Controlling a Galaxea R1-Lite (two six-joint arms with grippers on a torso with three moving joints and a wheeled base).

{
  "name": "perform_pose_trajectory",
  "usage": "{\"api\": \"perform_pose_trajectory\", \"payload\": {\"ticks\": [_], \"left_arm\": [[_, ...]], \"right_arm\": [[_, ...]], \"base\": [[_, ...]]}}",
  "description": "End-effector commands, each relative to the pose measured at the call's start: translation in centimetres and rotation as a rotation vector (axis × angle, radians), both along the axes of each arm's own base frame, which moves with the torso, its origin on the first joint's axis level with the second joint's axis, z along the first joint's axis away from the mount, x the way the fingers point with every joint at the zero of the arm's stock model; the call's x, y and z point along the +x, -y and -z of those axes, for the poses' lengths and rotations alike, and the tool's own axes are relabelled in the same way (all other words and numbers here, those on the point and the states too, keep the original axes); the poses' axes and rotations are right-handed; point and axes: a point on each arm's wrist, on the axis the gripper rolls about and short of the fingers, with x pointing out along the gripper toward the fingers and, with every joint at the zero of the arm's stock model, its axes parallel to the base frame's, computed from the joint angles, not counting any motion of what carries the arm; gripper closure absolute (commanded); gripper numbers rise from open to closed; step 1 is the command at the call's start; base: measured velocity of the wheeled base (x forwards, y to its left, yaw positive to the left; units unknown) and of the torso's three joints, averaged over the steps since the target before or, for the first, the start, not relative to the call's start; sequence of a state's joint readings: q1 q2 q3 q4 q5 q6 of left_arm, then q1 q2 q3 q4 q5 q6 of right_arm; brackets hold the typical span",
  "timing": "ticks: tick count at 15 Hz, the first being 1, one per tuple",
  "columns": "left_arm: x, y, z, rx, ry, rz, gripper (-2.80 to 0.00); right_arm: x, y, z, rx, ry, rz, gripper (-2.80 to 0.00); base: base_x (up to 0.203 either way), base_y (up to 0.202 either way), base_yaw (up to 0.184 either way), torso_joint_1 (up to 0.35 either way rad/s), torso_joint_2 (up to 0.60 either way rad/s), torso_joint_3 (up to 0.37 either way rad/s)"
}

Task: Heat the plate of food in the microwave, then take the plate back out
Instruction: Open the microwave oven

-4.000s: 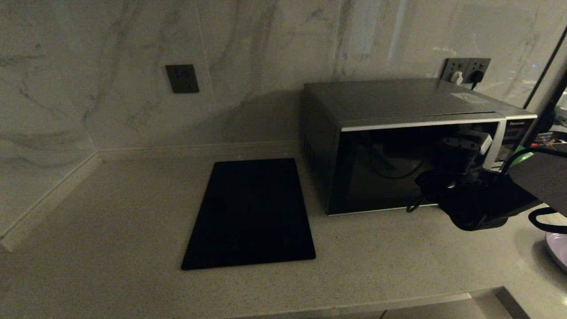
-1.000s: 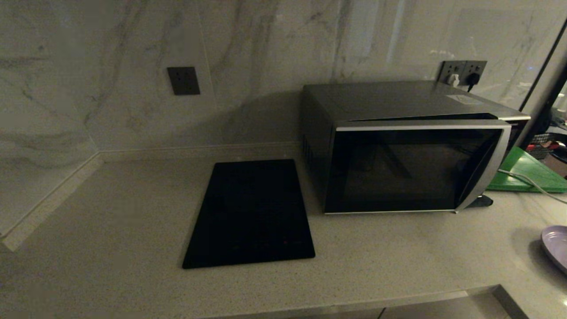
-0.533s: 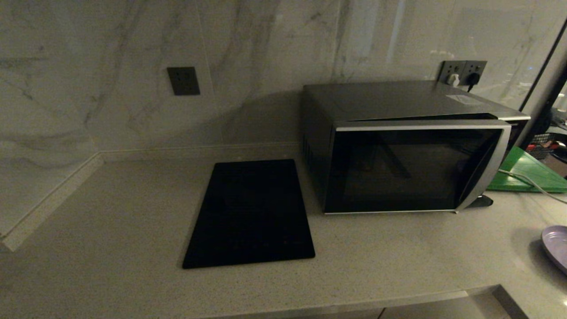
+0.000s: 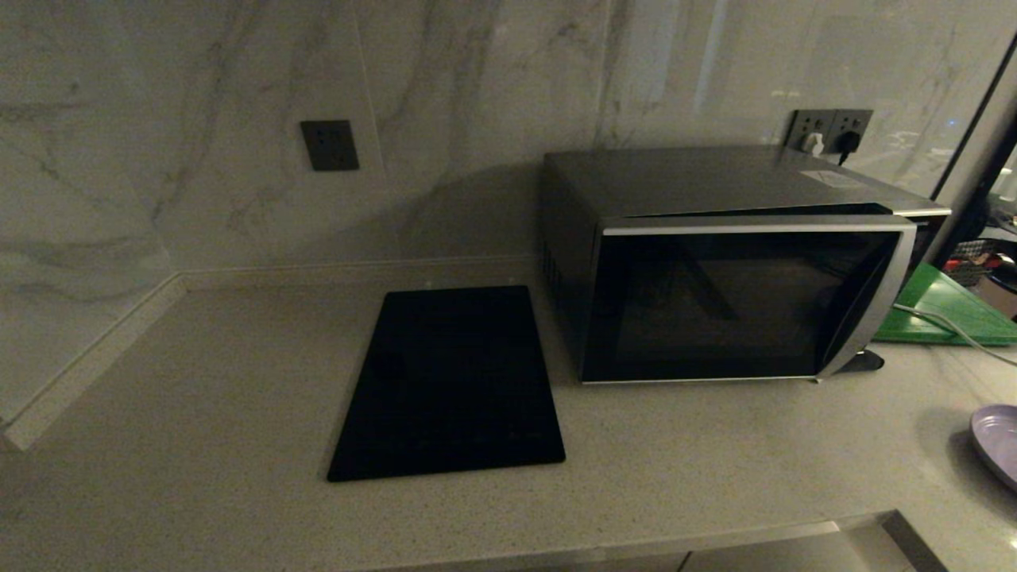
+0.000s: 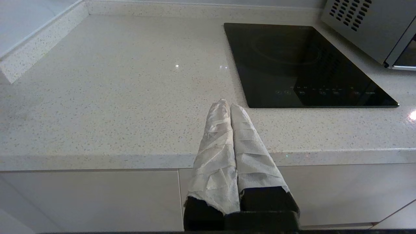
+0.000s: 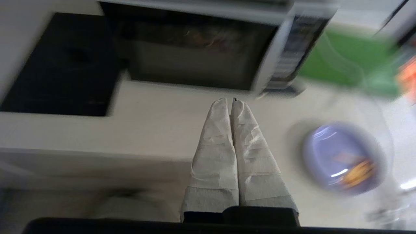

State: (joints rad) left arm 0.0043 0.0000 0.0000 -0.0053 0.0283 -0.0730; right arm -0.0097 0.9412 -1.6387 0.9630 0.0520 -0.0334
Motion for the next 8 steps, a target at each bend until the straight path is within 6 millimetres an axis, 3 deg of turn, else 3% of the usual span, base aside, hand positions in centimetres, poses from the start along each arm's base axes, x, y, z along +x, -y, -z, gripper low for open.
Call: {"api": "perform_pose_trajectory", "payload": {"ticks": [1,3,5,8], "left_arm": [[0.0,0.0,0.0,-0.001,-0.001,-0.001,0.0],[0.0,0.0,0.0,-0.001,-0.001,-0.001,0.0],[0.0,0.0,0.0,-0.001,-0.001,-0.001,0.0],[0.0,0.0,0.0,-0.001,-0.001,-0.001,0.0]], "right_arm": [[-0.1,0.0,0.7,0.04,-0.02,0.028,0.0],[0.1,0.0,0.3,0.081,0.017,0.036,0.0],[1.9,0.1,-0.4,0.083,0.037,0.046,0.0],[9.1,0.7,-1.9,0.119,-0.009,0.139,0.0]], "base": [[0.0,0.0,0.0,0.0,0.0,0.0],[0.0,0.0,0.0,0.0,0.0,0.0],[0.0,0.0,0.0,0.0,0.0,0.0],[0.0,0.0,0.0,0.0,0.0,0.0]]}}
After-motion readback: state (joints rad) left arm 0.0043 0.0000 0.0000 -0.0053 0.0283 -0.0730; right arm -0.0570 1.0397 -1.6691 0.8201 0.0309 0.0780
